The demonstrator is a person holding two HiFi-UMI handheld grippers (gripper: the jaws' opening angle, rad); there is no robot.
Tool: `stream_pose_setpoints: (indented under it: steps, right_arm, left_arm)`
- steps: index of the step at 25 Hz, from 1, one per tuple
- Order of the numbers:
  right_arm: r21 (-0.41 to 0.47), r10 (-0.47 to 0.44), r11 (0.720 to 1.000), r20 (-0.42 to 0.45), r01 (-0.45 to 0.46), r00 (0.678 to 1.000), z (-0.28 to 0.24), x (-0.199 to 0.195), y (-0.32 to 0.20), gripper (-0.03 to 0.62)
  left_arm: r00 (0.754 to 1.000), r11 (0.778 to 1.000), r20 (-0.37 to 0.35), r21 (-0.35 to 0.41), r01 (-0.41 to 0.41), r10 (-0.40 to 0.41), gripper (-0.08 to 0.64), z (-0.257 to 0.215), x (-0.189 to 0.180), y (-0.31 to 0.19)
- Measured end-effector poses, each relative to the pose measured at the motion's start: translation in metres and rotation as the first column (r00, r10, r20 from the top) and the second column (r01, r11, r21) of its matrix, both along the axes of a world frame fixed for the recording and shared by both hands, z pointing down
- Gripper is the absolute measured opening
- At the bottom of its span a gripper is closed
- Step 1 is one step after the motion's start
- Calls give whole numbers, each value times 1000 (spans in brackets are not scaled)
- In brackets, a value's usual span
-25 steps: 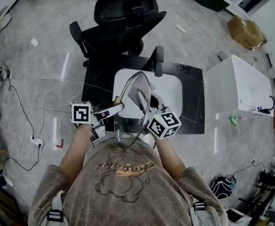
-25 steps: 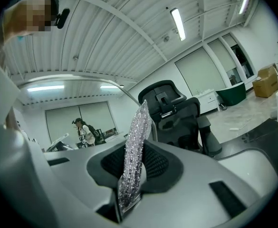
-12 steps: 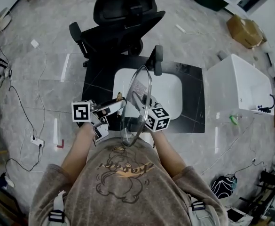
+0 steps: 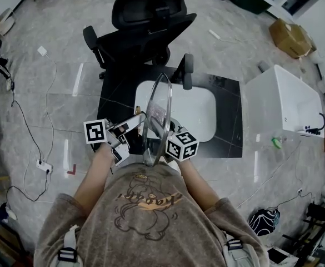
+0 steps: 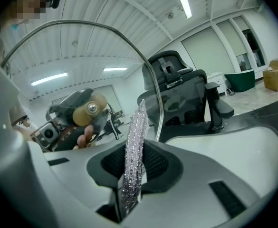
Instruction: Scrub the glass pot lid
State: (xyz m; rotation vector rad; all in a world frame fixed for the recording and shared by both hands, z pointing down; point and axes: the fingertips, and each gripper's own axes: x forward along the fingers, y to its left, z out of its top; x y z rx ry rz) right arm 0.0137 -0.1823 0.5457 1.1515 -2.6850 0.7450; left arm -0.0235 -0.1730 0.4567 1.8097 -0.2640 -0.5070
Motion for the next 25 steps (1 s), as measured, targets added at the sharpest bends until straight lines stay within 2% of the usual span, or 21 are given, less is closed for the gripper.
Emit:
stream_pose_setpoints:
  steps: [8, 14, 21, 25]
  right_arm:
    - [-38, -116, 992, 16, 117, 993, -2, -19, 41, 80]
    - [-64, -182, 981, 55, 186, 982, -13, -22, 63, 80]
    - [-79, -281, 952, 142, 294, 949, -43, -21, 85, 80]
    - [-67, -311, 942, 183, 328, 933, -64, -18, 93, 80]
  left_arm:
    - [995, 995, -4, -32, 95, -96, 179, 7, -15, -13]
    - [991, 989, -15, -61, 133, -134, 179, 12, -21, -18]
    - [987, 985, 0, -71, 159, -159, 179, 17, -26, -22]
    - [985, 983, 1, -69, 173, -173, 179, 15, -28, -25]
